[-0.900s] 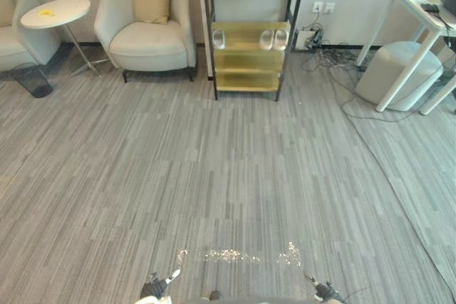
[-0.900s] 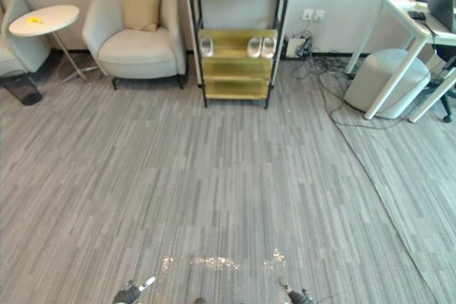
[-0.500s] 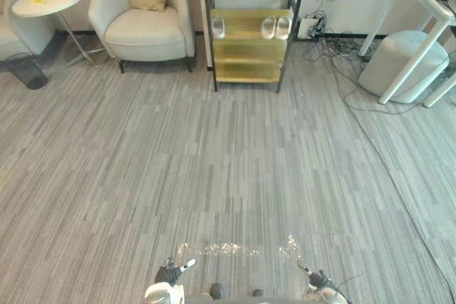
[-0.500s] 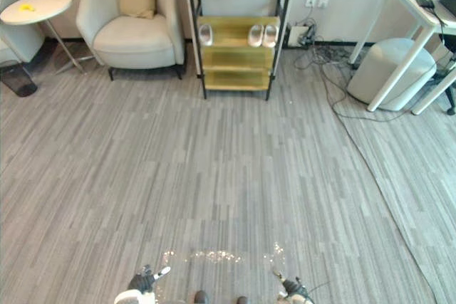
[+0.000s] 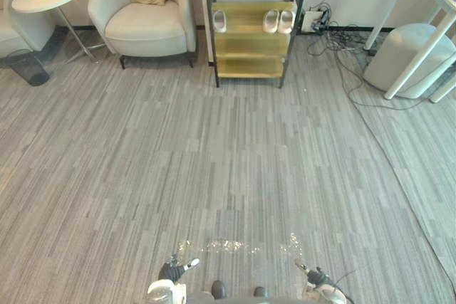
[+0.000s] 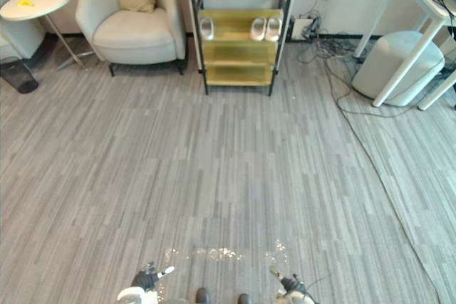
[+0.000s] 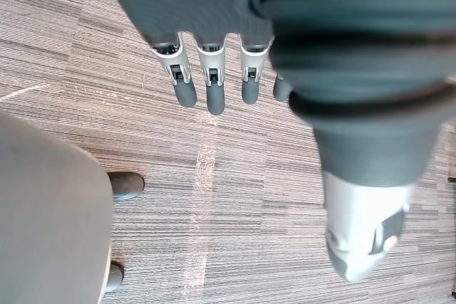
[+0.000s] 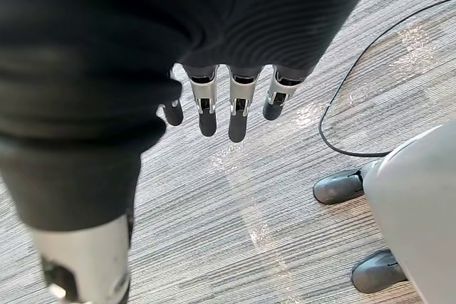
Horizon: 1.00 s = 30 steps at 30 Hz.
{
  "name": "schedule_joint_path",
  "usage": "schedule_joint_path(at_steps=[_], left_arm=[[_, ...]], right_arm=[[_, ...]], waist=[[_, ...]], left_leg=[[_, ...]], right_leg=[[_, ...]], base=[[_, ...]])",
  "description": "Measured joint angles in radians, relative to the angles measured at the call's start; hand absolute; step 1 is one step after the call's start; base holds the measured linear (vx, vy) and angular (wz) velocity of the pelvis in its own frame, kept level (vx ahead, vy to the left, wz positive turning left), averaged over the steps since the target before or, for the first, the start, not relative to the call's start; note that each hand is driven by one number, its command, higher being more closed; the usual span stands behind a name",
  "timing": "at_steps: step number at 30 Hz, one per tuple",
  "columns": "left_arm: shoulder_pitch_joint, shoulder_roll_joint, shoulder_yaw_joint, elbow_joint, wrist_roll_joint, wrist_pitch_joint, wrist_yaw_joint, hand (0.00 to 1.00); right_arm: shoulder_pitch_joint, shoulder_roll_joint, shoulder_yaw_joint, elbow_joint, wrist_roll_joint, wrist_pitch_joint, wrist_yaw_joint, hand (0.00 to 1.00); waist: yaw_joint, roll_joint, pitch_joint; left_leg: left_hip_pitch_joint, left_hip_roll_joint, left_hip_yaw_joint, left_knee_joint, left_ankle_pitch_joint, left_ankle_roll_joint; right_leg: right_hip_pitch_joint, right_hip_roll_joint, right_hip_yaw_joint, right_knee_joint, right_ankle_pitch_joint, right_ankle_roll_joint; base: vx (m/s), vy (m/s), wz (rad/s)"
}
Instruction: Organize the slippers on the shoe rack
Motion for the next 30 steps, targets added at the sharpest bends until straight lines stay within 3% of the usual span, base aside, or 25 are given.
schedule_joint_path(at_steps=[4,6,8,9,12,13,15,17,19,20,22,24,26,27,28,30], left_arm=[[-0.002,-0.001,-0.002,-0.001,0.000,0.001,0.000,0.00],[-0.014,-0.001,0.004,-0.014,-0.001,0.001,0.001,0.00],[-0.017,-0.008,0.014,-0.036,-0.004,0.004,0.001,0.00],[-0.017,-0.011,0.042,-0.060,-0.010,0.006,0.001,0.00],[-0.015,-0.029,0.100,-0.115,-0.021,0.005,0.006,0.00],[-0.012,-0.029,0.107,-0.120,-0.023,0.005,0.007,0.00],[-0.011,-0.035,0.110,-0.133,-0.037,0.003,0.009,0.00],[-0.010,-0.038,0.119,-0.137,-0.051,0.000,0.012,0.00],[-0.010,-0.041,0.118,-0.135,-0.052,0.000,0.020,0.00],[-0.014,-0.036,0.117,-0.130,-0.056,-0.001,0.021,0.00],[-0.015,-0.025,0.121,-0.129,-0.055,0.000,0.023,0.00],[-0.020,-0.018,0.122,-0.125,-0.052,0.002,0.027,0.00],[-0.023,-0.014,0.089,-0.119,-0.052,0.008,0.027,0.00],[-0.030,-0.014,0.075,-0.114,-0.053,0.010,0.027,0.00],[-0.036,-0.016,0.068,-0.110,-0.053,0.014,0.027,0.00],[-0.047,-0.027,0.069,-0.099,-0.053,0.022,0.027,0.00]], right_arm=[[-0.003,-0.006,0.025,-0.001,0.001,0.000,0.001,0.00],[-0.014,-0.008,0.034,-0.009,0.002,-0.002,0.001,0.00],[-0.011,-0.009,0.045,-0.032,0.004,-0.002,0.001,0.00],[-0.009,0.002,0.061,-0.050,0.006,-0.004,-0.002,0.00],[0.006,0.002,0.074,-0.087,0.013,-0.003,-0.013,0.00],[0.009,0.002,0.074,-0.087,0.013,-0.003,-0.018,0.00],[0.008,0.004,0.077,-0.087,0.013,-0.001,-0.020,0.00],[0.002,0.009,0.082,-0.087,0.013,-0.001,-0.021,0.00],[-0.005,0.014,0.100,-0.087,0.013,-0.001,-0.022,0.00],[-0.009,0.021,0.103,-0.081,0.012,0.001,-0.022,0.00],[0.005,0.062,0.106,-0.092,0.012,0.000,-0.021,0.00],[0.014,0.086,0.110,-0.094,0.010,0.001,-0.020,0.00],[0.022,0.085,0.123,-0.123,0.007,-0.001,-0.017,0.00],[0.030,0.085,0.126,-0.134,0.005,-0.004,-0.016,0.00],[0.036,0.084,0.129,-0.157,0.003,-0.003,-0.016,0.00],[0.039,0.083,0.128,-0.189,0.003,-0.006,-0.013,0.00]], waist=[[-0.001,0.004,0.006],[-0.001,0.002,0.038],[0.002,0.005,0.058],[0.003,0.001,0.076],[0.017,0.000,0.087],[0.017,0.000,0.087],[0.025,-0.003,0.086],[0.034,-0.007,0.082],[0.045,-0.008,0.075],[0.053,-0.024,0.069],[0.066,-0.060,0.047],[0.079,-0.078,0.037],[0.073,-0.076,0.036],[0.071,-0.076,0.036],[0.070,-0.077,0.037],[0.056,-0.063,0.045]], left_leg=[[-0.002,0.003,-0.002,0.011,-0.002,0.000],[-0.048,0.013,0.006,0.130,-0.063,-0.005],[-0.119,0.038,0.018,0.299,-0.136,-0.024],[-0.182,0.055,0.026,0.458,-0.159,-0.040],[-0.367,0.134,0.068,0.833,-0.153,-0.028],[-0.393,0.151,0.074,0.868,-0.168,-0.031],[-0.433,0.159,0.072,0.809,-0.178,-0.038],[-0.453,0.141,0.065,0.646,-0.162,-0.040],[-0.457,0.111,0.042,0.426,-0.060,-0.035],[-0.439,0.092,0.065,0.426,-0.027,-0.004],[-0.432,0.083,0.107,0.454,-0.085,0.025],[-0.376,0.074,0.131,0.469,-0.126,0.047],[-0.278,0.060,0.126,0.432,-0.166,0.057],[-0.237,0.057,0.122,0.417,-0.189,0.055],[-0.192,0.054,0.117,0.408,-0.209,0.055],[-0.088,0.054,0.109,0.352,-0.237,0.053]], right_leg=[[-0.007,0.000,-0.003,0.022,-0.009,-0.005],[-0.037,-0.005,-0.002,0.105,-0.056,-0.015],[-0.061,-0.002,0.000,0.166,-0.103,-0.029],[-0.061,-0.004,-0.001,0.196,-0.133,-0.033],[-0.043,-0.001,-0.001,0.233,-0.159,-0.054],[-0.030,-0.005,0.005,0.236,-0.172,-0.051],[-0.013,-0.021,0.019,0.230,-0.184,-0.040],[-0.001,-0.044,0.041,0.200,-0.191,-0.025],[0.010,-0.072,0.071,0.174,-0.211,0.011],[0.024,-0.093,0.089,0.168,-0.217,0.024],[0.008,-0.117,0.097,0.200,-0.180,0.030],[-0.022,-0.136,0.099,0.352,-0.165,0.058],[-0.143,-0.146,0.100,0.703,-0.084,0.182],[-0.201,-0.148,0.098,0.856,-0.061,0.219],[-0.262,-0.156,0.071,0.999,-0.063,0.209],[-0.349,-0.181,-0.024,1.119,-0.099,0.143]], base=[[0.00,0.000,0.00],[-0.04,-0.039,-0.03],[-0.08,-0.048,-0.02],[-0.10,-0.064,-0.02],[0.03,-0.014,-0.12],[0.20,0.052,-0.09],[0.25,0.096,-0.18],[0.32,0.181,-0.34],[0.44,0.292,-0.47],[0.48,0.266,-0.39],[0.52,0.227,-0.38],[0.50,0.227,-0.31],[0.44,0.193,-0.05],[0.39,0.130,0.08],[0.45,0.110,0.04],[0.35,0.036,0.05]])
